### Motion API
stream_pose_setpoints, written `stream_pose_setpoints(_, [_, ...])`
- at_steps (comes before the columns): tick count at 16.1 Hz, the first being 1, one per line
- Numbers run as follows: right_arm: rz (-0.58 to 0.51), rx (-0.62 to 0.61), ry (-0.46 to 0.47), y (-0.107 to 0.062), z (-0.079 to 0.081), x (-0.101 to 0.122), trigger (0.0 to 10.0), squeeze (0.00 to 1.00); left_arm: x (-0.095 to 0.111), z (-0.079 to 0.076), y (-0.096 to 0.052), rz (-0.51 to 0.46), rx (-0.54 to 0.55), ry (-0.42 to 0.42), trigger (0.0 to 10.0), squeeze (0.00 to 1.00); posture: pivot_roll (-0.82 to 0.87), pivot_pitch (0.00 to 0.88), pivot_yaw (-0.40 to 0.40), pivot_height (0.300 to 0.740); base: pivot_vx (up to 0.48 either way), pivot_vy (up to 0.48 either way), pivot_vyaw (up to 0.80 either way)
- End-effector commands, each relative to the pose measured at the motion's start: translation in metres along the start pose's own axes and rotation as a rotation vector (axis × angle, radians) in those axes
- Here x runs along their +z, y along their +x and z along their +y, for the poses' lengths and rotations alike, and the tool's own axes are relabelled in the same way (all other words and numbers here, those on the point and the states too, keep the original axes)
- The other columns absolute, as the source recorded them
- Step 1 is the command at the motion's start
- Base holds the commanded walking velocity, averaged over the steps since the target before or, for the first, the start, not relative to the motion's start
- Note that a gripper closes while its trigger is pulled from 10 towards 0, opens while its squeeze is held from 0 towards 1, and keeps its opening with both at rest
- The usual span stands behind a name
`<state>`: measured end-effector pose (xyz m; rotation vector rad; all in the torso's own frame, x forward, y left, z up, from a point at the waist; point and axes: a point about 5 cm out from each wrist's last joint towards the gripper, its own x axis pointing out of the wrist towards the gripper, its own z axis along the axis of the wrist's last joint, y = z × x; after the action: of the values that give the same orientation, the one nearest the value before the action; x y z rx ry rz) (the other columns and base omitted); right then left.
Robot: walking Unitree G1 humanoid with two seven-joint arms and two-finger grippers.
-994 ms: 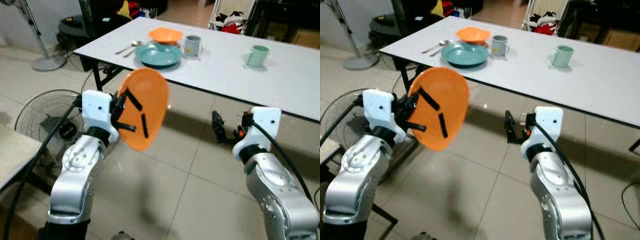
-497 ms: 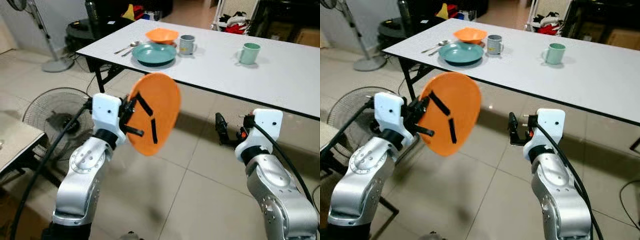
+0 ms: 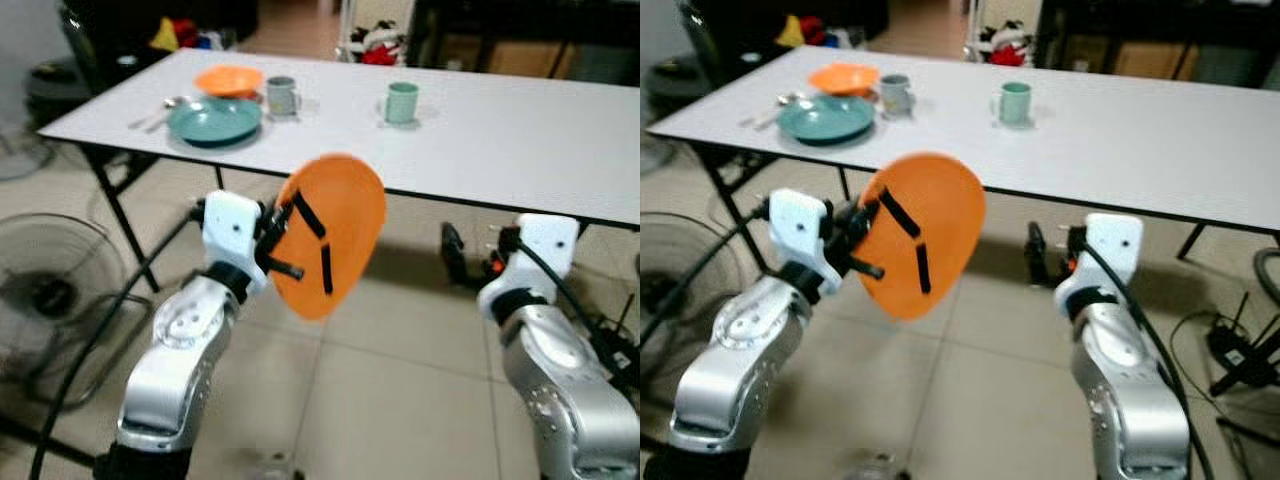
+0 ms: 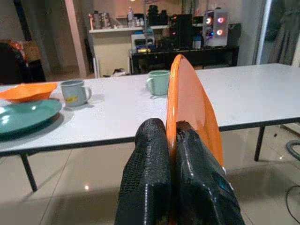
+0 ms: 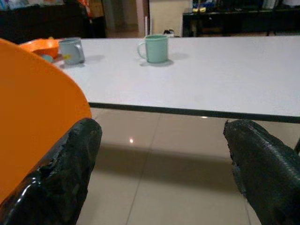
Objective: Setting the table
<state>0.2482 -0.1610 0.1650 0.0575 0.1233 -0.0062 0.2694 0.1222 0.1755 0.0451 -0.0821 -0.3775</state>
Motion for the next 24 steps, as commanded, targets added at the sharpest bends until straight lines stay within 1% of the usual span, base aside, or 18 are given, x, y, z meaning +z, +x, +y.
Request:
stream_pose_setpoints(1, [-0.022, 0.023, -0.002, 0.001, 0.004, 0.005, 10.0, 0.00, 0.008, 0.006, 0.000, -0.041, 0.025, 0.009, 10.0, 0.00, 0.08, 0.000, 0.016, 0.727, 0.274, 0.000, 0.00])
stream_pose_setpoints(4, [-0.023, 0.020, 0.009, 0.001, 0.004, 0.005, 10.0, 0.00, 0.011, 0.003, 0.002, -0.057, 0.002, -0.007, 10.0, 0.00, 0.08, 0.000, 0.022, 0.727, 0.274, 0.000, -0.74])
stream_pose_setpoints(8, [-0.071, 0.041, 0.015, 0.002, 0.006, 0.012, 10.0, 0.00, 0.022, 0.007, 0.007, -0.119, 0.020, -0.097, 10.0, 0.00, 0.07, 0.000, 0.023, 0.727, 0.291, 0.000, 0.00])
stream_pose_setpoints(13, [-0.088, 0.072, 0.027, 0.001, 0.011, 0.013, 10.0, 0.00, 0.022, 0.006, 0.008, -0.112, 0.011, -0.097, 10.0, 0.00, 0.08, 0.000, 0.030, 0.727, 0.314, 0.000, 0.00])
stream_pose_setpoints(19, [-0.077, 0.073, 0.026, 0.000, 0.010, 0.012, 10.0, 0.00, 0.023, 0.004, 0.010, -0.113, 0.003, -0.109, 10.0, 0.00, 0.08, 0.000, 0.025, 0.727, 0.328, 0.000, 0.00])
stream_pose_setpoints(22, [-0.076, 0.066, 0.037, 0.000, 0.009, 0.012, 10.0, 0.00, 0.022, 0.003, 0.009, -0.110, 0.000, -0.113, 10.0, 0.00, 0.08, 0.000, 0.025, 0.727, 0.333, 0.000, -0.79])
stream_pose_setpoints(24, [-0.077, 0.067, 0.031, 0.000, 0.009, 0.012, 10.0, 0.00, 0.022, 0.004, 0.010, -0.112, 0.009, -0.130, 10.0, 0.00, 0.08, 0.000, 0.024, 0.727, 0.334, 0.000, -0.79])
